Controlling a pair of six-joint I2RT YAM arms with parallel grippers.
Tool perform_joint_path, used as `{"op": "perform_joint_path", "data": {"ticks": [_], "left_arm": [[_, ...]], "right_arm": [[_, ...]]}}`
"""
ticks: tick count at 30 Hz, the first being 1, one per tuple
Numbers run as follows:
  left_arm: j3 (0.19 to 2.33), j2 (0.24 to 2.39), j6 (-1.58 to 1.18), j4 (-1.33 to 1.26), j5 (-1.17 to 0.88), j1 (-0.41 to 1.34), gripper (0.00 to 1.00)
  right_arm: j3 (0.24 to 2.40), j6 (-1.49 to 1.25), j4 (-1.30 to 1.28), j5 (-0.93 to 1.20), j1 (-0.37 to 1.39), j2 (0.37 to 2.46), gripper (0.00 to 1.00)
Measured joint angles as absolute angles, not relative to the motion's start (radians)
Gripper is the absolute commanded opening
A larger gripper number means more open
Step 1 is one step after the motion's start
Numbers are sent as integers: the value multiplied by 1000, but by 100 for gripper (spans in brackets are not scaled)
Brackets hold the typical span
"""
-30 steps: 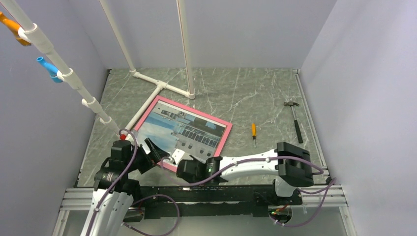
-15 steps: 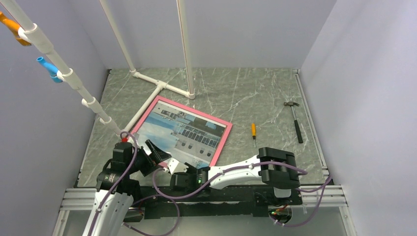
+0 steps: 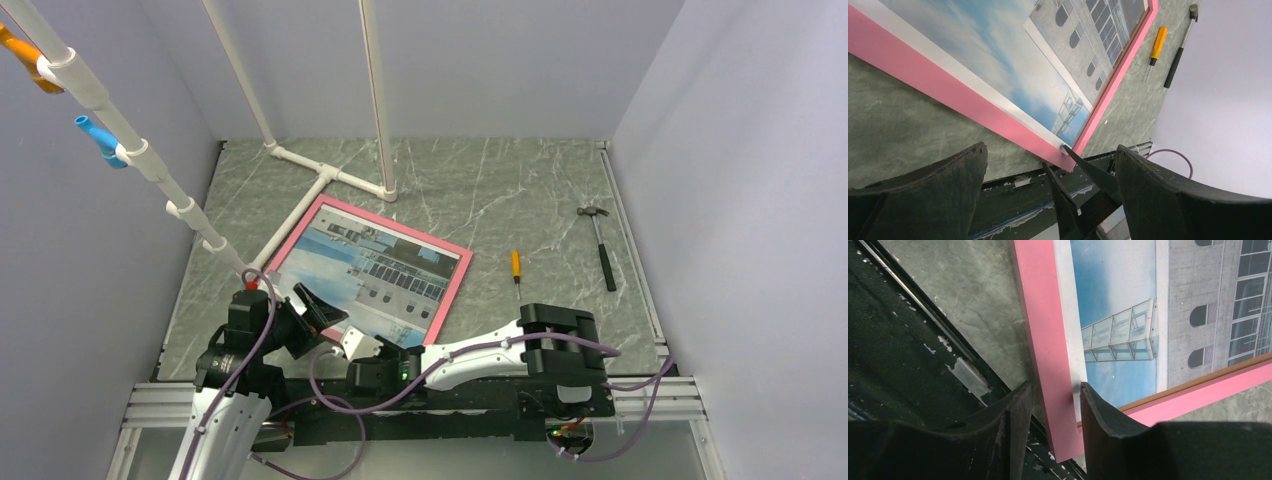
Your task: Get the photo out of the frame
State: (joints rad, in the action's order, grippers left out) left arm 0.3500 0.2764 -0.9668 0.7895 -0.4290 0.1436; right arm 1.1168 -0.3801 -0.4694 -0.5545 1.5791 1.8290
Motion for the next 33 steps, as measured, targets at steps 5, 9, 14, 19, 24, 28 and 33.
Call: {"op": "perform_joint_path", "data": {"ticks": [5,9,14,19,24,28,33], "left_arm": [[354,293,-983,793,-421,144,99],[366,312,-994,807,-390,144,99],[364,280,-1030,819,-348,144,99],[344,223,-1061,813,-341,144,99],[313,185,-1085,829,-334,144,99],[292,145,-1106,833,-336,144,100],[254,83,-1146,835,-341,144,99]], "right_arm": [[1116,-386,-466,-576,1581,1844,28],[1116,-382,-464,-588,1589,1845,19],[1107,-366,-451,-579,1589,1837,0],[1107,-363,-451,-565,1589,1829,0],[1108,-360,-455,-527,1589,1779,0],[1123,-360,-458,-489,1574,1729,0],[1127,-369,-458,-405,1534,1670,0]]}}
